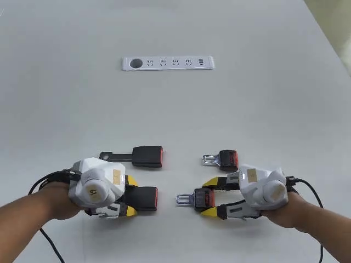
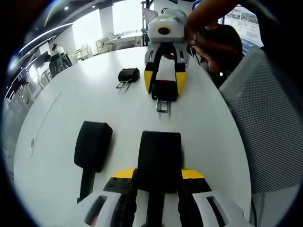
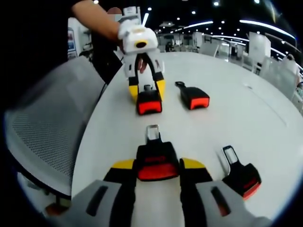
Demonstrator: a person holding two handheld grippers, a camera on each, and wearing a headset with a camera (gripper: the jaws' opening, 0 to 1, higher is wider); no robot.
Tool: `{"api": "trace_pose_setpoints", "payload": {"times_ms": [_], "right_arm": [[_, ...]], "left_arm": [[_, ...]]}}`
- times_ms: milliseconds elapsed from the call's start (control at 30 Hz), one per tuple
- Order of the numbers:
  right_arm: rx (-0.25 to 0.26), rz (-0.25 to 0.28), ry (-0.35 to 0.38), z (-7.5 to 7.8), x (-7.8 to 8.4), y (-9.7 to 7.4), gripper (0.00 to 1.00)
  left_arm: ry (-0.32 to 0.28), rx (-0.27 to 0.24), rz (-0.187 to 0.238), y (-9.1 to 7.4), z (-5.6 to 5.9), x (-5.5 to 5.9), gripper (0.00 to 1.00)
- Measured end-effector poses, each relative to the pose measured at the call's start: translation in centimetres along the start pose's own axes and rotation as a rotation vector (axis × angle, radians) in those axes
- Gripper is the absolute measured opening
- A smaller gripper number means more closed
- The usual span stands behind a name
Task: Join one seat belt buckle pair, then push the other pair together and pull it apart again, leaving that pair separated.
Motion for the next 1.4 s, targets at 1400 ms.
{"api": "trace_pose_setpoints", "payload": {"times_ms": [1400], "right_arm": [[0.002,0.039,0.044,-1.0,-4.3,6.6,0.35]], "left_arm": [[0.055,0.034,-0.038,0.2,0.1,-0.1,0.33]]}}
Point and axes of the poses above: the centre of the closed fingertips' face, and the gripper's own axes: y roughly forward along the fingers, z roughly to its right, x roughly out of its underside, the point moved 2 cm from there along -y, roughly backward along the fingers, and after that the axes turned 5 degrees about z, right-handed, at the moved point
